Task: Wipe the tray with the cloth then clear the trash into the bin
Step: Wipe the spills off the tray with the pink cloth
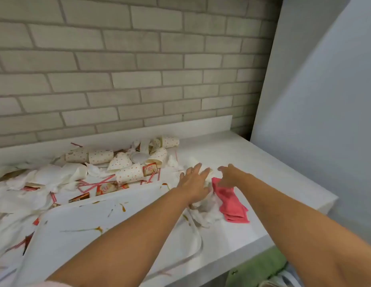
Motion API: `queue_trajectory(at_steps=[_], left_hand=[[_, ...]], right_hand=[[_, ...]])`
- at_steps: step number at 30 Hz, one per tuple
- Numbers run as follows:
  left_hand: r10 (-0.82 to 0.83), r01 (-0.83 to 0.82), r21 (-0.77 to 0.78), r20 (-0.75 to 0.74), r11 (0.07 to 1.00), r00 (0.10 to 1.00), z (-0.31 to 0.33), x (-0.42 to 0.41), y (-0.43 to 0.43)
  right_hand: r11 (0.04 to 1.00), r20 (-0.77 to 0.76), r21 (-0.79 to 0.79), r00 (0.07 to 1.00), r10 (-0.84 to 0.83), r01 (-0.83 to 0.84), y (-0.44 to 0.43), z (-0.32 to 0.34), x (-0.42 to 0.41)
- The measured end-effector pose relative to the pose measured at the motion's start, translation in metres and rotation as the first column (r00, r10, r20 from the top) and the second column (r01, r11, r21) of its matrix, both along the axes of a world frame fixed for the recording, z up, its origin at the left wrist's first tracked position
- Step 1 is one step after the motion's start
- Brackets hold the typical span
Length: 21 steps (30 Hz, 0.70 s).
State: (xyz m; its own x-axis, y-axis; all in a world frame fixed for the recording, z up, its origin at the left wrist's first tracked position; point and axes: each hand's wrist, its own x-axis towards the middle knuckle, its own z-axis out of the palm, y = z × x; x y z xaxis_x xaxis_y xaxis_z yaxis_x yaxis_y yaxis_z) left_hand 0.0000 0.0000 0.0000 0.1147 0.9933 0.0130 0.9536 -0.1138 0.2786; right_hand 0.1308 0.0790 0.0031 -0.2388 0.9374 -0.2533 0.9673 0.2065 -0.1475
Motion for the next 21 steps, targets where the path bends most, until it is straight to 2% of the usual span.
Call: queue_trajectory(at_steps=[5, 7, 11, 16, 21], left_hand=[[0.026, -0.029, -0.058, -0.047, 0.998, 0.999, -0.015, 0.002, 0.006], [0.040, -0.043, -0.063, -0.048, 0.997, 0.998, -0.019, 0.002, 0.006], [0.080, -0.082, -0.042, -0.039, 0.996, 0.996, -0.023, -0.002, 0.006], [0.107, -0.107, -0.013, -0.008, 0.994, 0.994, -0.021, -0.011, 0.004], [0.161, -0.167, 0.085, 0.071, 0.982, 0.984, -0.014, -0.037, -0.006]], right_hand=[[0.995, 0.115, -0.074, 0.991, 0.069, -0.061, -0.005, -0.027, 0.001], [0.996, 0.076, -0.075, 0.995, 0.057, -0.051, -0.004, -0.033, 0.003], [1.000, 0.053, -0.007, 0.998, 0.014, -0.014, -0.004, -0.036, 0.002], [1.000, 0.057, -0.021, 0.998, 0.005, -0.004, -0.001, -0.034, -0.003], [0.994, 0.086, 0.097, 0.994, -0.060, 0.051, -0.002, 0.001, -0.019]])
